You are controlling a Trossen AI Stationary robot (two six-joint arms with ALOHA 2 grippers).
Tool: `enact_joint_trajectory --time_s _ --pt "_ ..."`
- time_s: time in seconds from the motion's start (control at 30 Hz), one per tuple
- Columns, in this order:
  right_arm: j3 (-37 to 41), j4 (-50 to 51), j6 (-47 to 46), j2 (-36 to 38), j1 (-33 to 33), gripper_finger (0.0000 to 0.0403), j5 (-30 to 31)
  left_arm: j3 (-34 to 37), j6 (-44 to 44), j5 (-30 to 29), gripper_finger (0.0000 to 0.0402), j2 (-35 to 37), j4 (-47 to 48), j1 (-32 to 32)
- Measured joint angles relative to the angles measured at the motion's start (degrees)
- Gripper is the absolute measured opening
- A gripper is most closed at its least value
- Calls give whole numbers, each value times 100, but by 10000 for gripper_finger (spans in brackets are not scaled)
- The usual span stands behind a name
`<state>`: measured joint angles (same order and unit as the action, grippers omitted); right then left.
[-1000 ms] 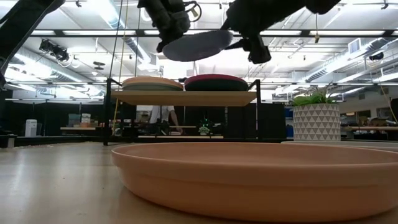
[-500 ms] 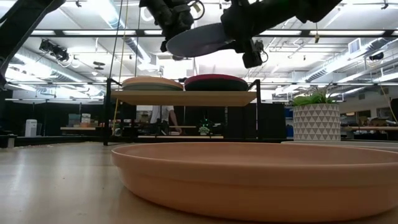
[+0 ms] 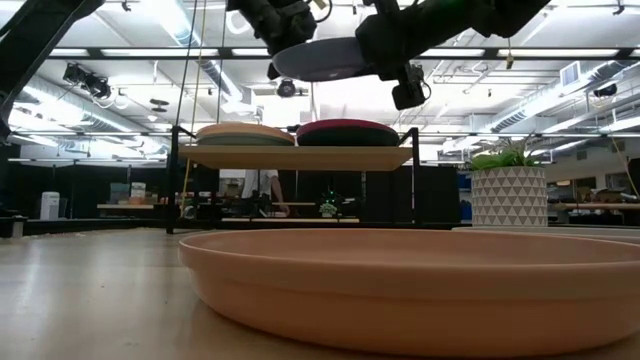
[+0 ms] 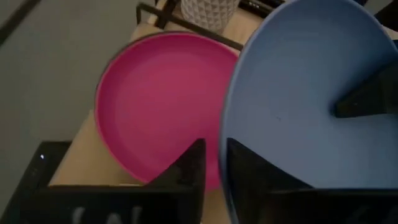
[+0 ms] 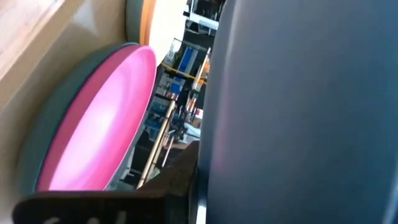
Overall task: Place and stack plates onto a shelf
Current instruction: Stack the blue plate on top of the pink plate on the shelf
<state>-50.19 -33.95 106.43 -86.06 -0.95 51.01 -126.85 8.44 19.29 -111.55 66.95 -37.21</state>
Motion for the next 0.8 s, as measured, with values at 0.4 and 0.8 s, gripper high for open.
enact_joint_trajectory --time_s 0.4,0.8 --pt "-7 -136 -126 4 -22 83 603 -745 603 -301 198 140 -597 -306" --pt "-7 5 -726 7 -153 82 1259 -737 1074 -377 224 736 -467 -671"
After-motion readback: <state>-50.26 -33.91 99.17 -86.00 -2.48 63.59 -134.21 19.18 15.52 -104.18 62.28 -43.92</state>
